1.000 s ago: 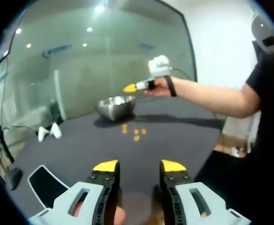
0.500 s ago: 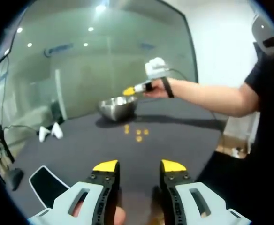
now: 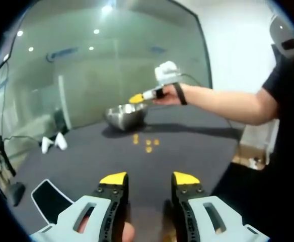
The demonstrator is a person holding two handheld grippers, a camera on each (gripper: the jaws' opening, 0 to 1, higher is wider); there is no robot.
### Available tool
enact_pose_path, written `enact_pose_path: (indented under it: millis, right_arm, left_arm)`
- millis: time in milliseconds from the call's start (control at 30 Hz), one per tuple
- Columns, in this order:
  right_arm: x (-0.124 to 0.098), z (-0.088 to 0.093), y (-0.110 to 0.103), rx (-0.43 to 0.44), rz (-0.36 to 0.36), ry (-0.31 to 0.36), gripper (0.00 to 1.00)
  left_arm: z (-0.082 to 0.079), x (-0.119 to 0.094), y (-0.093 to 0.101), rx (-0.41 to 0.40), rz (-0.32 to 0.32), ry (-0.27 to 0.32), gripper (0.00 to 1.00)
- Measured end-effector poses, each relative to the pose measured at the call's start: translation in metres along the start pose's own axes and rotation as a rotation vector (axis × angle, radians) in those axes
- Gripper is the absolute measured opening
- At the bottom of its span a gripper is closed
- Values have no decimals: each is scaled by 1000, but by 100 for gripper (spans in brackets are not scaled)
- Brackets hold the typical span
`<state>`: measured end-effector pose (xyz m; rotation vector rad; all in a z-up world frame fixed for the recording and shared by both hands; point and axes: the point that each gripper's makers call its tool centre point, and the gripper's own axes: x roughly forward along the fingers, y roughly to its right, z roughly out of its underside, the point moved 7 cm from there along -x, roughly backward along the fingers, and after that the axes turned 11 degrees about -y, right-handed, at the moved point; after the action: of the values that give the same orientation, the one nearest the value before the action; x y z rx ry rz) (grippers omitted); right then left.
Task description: Pick up the QQ candy scattered on the table and place it into the stainless steel bowl on the table
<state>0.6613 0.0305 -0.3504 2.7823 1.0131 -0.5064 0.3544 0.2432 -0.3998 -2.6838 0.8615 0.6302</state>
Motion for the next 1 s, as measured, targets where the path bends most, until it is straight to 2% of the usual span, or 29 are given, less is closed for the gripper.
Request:
enact_pose_path:
  millis: [233,533,600,733,933,1000]
  right_arm:
    - [-3,3,-1,-15,20,-8,18]
    - [-12,0,-8,-40,-19,14,18]
    - [-13,-1,-5,-34,-24,8,18]
    - [-28,4,-15,-39,-82,8,18]
    - [-53,21,-28,-67,-104,11,19]
    - [-64,27,-30,-59,-118,20,19]
  left_arm:
    - [2,3,0,-3,-2,-10,36]
    - [-3,1,3,19,10,10,36]
    - [-3,1,4,22,10,10,36]
    - [-2,1,3,24,2,2,36]
    - [-4,1,4,-16,30,29,36]
    - [-7,1,7,1,33,34,36]
